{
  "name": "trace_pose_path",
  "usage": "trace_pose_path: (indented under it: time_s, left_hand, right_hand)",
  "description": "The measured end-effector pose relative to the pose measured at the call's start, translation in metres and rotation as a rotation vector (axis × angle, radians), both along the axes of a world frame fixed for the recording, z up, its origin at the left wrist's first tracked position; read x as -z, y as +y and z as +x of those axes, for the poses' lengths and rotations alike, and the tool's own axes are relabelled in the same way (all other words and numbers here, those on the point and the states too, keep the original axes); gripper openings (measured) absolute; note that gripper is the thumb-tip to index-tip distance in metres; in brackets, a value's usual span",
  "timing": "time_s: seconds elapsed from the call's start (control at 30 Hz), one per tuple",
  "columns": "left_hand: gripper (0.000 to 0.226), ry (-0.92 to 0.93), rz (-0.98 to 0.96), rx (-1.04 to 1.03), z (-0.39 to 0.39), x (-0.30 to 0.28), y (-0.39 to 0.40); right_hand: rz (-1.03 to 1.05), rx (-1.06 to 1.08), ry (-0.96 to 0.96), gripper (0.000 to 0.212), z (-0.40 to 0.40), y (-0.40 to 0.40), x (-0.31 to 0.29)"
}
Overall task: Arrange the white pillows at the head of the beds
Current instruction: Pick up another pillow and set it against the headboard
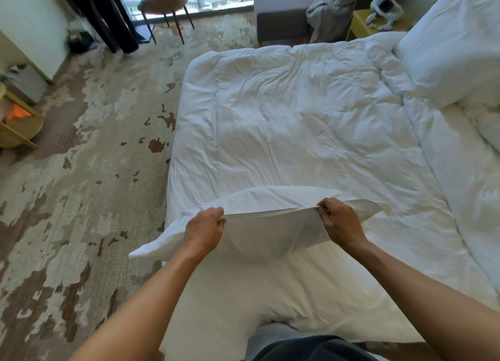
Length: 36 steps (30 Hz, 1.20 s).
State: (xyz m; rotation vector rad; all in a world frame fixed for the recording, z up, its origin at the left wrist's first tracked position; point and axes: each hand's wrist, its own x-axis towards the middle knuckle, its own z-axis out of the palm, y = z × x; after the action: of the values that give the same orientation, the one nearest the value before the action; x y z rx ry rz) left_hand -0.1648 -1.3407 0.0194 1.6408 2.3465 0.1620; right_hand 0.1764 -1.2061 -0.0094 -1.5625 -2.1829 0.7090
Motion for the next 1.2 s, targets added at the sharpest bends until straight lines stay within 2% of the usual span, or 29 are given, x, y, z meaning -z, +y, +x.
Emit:
trace_pose_path:
  time_s: [0.23,0.53,0.7,0.93,1.07,1.2]
  left_hand:
    - [0.019,0.080,0.038,0.111,0.118,-0.040,0.021]
    - [0.019,0.046,-0.007,0.437,0.371,-0.046,0.054]
    - [0.019,0.013,-0.027,0.562,0.490,-0.043,0.072]
    - [0.019,0.019,0.032,0.711,0.601,-0.057,0.114]
    - [0.016,0.010,0.086,0.801,0.652,-0.074,0.150]
    - [0.016,0.013,0.146,0.887,0.698,-0.098,0.191]
  right_hand:
    - [0.079,0.078,0.093,0.010,0.132,-0.005,-0.028]
    - [0.047,0.395,0.083,0.009,0.399,-0.062,-0.029]
    - [-0.051,0.508,0.073,0.013,0.513,-0.099,-0.024]
    - [-0.169,0.530,0.016,0.016,0.615,-0.142,-0.033]
    - [-0.096,0.648,0.039,0.022,0.647,-0.151,-0.050]
    - [0.013,0.767,0.079,0.042,0.674,-0.136,-0.079]
